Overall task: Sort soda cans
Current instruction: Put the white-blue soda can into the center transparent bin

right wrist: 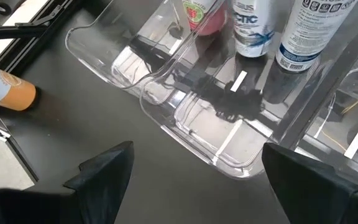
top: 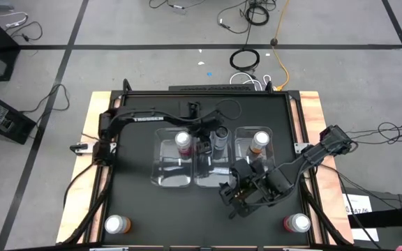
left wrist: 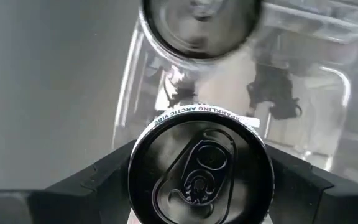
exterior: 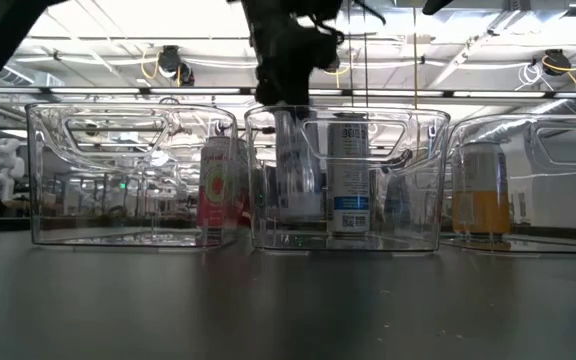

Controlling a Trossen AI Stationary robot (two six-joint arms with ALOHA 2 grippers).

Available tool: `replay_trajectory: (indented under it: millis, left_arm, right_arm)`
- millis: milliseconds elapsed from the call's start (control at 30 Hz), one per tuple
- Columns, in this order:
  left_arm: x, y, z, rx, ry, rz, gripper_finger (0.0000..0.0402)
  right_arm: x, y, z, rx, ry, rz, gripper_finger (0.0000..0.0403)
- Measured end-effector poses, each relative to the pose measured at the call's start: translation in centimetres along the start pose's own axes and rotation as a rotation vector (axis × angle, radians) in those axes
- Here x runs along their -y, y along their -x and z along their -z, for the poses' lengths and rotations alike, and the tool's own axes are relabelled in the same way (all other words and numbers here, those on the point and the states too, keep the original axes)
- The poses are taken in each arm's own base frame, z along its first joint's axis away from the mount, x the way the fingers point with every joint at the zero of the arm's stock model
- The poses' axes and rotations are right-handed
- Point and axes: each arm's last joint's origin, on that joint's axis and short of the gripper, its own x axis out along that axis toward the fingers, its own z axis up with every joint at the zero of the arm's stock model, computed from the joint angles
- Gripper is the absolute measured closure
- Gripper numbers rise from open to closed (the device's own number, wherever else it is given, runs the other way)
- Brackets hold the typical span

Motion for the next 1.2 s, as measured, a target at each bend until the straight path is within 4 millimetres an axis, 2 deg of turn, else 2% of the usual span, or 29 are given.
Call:
replay_trajectory:
  millis: [233,967,1200]
  left_arm:
    - [-0.9,-1.6,-0.4,-0.009,0.028,-0.028,0.0114]
    - [-1.2,-1.7,-0.5,-0.004,0.082,-0.061,0.0113]
    - [-1.1,-1.7,-0.5,-0.008,0.089,-0.029,0.0079]
  right_arm:
    - [0.0,0.1,0.2,-0.003,-0.003,-0.003,0.0055]
    - [-0.1,0.3,0.5,-0.007,0.021,-0.008,0.0055]
    - [-0.1,0.6,1.0,-0.012,0.037,-0.017,0.0055]
